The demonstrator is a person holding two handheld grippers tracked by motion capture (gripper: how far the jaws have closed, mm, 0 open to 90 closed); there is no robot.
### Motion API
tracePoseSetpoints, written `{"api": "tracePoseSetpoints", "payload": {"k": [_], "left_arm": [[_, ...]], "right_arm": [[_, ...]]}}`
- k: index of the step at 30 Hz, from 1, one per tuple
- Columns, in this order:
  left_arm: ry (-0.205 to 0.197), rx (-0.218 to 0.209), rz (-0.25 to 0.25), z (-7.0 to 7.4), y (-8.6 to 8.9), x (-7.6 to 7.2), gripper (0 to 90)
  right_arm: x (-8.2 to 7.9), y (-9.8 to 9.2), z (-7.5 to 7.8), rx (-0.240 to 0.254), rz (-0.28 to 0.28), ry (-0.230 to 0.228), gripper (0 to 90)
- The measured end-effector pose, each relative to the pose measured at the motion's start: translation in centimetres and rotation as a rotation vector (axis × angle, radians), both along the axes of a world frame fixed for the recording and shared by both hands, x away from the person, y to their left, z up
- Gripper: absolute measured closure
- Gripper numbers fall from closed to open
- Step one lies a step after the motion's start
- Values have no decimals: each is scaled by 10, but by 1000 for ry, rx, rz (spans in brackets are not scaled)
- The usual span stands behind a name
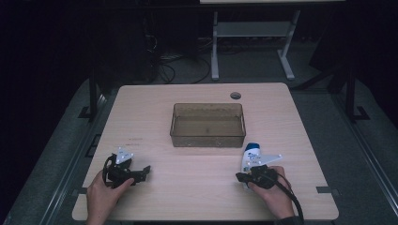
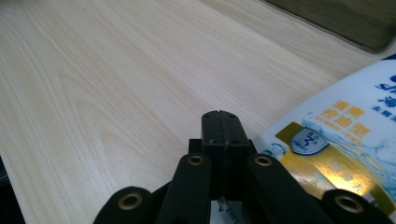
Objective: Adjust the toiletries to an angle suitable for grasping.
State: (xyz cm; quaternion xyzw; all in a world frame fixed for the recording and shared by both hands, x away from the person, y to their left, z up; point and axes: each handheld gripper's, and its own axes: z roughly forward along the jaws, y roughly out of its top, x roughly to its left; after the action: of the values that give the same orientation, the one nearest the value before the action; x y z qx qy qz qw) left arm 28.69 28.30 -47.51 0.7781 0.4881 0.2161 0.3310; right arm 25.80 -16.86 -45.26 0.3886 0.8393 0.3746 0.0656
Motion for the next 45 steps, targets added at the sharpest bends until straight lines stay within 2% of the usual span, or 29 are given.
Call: {"api": "tracePoseSetpoints", "payload": {"k": [16,29,45], "left_arm": [[0,0,0,0,0,0,128],[0,0,0,0,0,0,128],[0,0,0,0,0,0,128]], "right_arm": [[-9,-22,0,1,-56,6,900],[-15,-48,0,-11,-117,17,900],[-18,-69,-1,-25,-157,19,900]]}}
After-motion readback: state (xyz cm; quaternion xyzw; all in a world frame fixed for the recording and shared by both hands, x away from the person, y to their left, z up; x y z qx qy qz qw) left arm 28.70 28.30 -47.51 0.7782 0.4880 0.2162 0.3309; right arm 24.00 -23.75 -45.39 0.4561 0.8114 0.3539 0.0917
